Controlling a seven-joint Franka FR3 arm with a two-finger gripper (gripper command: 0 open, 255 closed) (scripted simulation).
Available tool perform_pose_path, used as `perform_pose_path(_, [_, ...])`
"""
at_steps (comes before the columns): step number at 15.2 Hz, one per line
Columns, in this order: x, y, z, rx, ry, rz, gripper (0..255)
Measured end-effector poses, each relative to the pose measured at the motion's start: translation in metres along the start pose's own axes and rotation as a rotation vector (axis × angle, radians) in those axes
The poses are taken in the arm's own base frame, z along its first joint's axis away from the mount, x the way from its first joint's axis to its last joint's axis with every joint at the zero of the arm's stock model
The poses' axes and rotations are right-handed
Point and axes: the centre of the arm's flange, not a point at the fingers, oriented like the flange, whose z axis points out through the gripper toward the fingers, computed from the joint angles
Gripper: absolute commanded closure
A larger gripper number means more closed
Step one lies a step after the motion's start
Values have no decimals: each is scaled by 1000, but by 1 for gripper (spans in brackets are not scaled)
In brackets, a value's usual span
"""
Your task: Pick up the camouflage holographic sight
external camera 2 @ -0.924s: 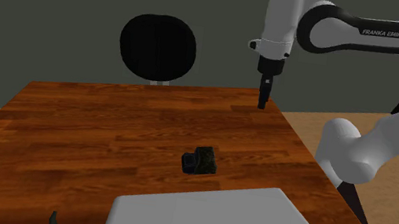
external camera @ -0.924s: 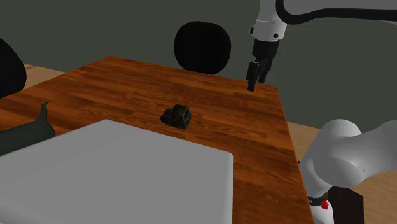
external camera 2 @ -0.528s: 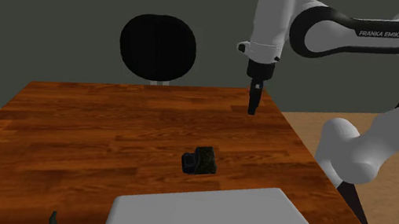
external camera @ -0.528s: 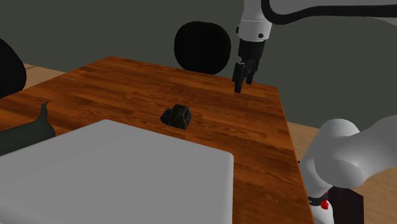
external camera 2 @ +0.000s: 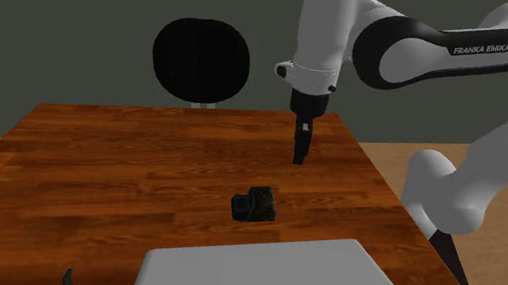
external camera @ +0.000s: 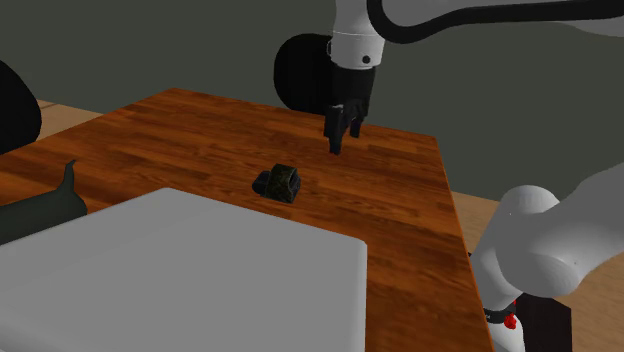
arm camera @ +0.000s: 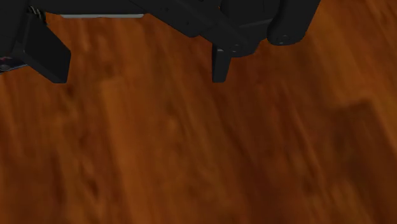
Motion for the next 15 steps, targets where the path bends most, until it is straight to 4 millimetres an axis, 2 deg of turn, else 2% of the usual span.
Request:
perform_pose_path(11, [69, -128, 7, -15, 32, -125, 0])
perform_pose_path(15, [74, -139, 21, -15, 35, -135, 0])
